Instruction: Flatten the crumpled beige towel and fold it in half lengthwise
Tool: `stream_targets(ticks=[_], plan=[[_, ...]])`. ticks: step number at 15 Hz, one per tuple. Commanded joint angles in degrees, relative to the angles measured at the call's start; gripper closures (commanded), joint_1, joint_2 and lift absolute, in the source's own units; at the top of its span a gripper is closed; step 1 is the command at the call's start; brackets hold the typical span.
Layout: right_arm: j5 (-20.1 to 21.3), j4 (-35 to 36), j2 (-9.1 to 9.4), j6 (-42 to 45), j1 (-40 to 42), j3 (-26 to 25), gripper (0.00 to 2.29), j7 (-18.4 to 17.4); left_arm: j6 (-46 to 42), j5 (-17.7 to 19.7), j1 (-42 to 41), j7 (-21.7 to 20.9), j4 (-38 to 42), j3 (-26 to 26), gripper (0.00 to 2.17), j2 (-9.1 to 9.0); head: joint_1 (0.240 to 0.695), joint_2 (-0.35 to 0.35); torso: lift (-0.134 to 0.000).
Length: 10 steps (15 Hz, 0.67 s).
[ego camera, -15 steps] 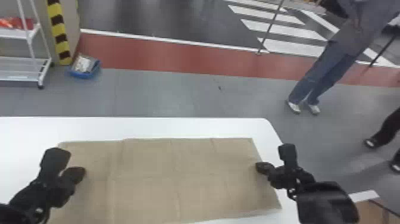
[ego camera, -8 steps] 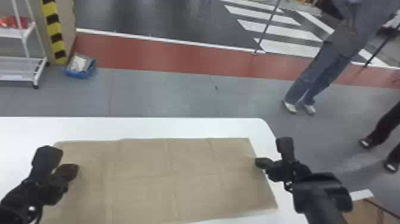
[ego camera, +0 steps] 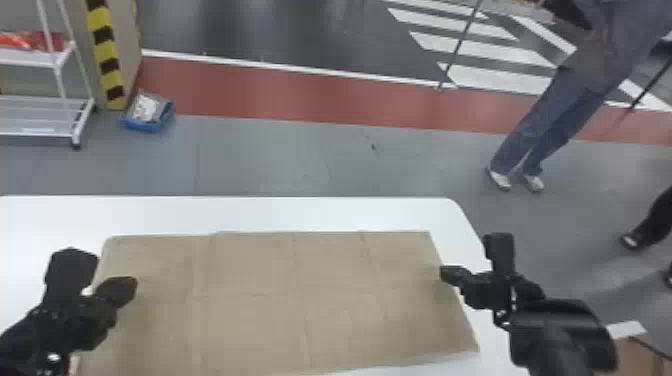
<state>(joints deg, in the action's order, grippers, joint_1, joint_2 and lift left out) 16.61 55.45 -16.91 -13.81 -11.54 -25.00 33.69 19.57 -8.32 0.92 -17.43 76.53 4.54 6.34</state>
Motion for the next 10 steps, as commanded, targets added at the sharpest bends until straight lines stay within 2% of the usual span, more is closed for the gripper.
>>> stream_targets(ticks=[1, 3, 6, 10], plan=[[0.44, 0.45, -0.14, -0.04, 0.29, 0.13, 2.02, -0.03, 0.96, -1.09, 1.19, 0.46, -1.47, 1.27, 1.8, -0.36, 0.695, -0.311, 0.0], [1.14, -0.52, -0.23, 0.49, 0.11, 1.27, 2.02, -0.64, 0.61, -1.26, 3.12, 0.99, -4.54, 2.06, 1.8, -0.36, 0.695, -0.321, 0.0], [1.41, -5.61, -0.76, 2.25, -2.44, 4.88, 2.02, -2.66, -1.68, -1.7, 6.82, 2.84, -10.96, 3.64, 1.8, -0.36, 0.695, -0.317, 0.0], [1.58, -8.34, -0.32, 2.42, -5.07, 9.09, 2.02, -5.21, -4.84, -2.58, 9.63, 4.86, -15.53, 4.52, 1.8, -0.28, 0.695, -0.284, 0.0]])
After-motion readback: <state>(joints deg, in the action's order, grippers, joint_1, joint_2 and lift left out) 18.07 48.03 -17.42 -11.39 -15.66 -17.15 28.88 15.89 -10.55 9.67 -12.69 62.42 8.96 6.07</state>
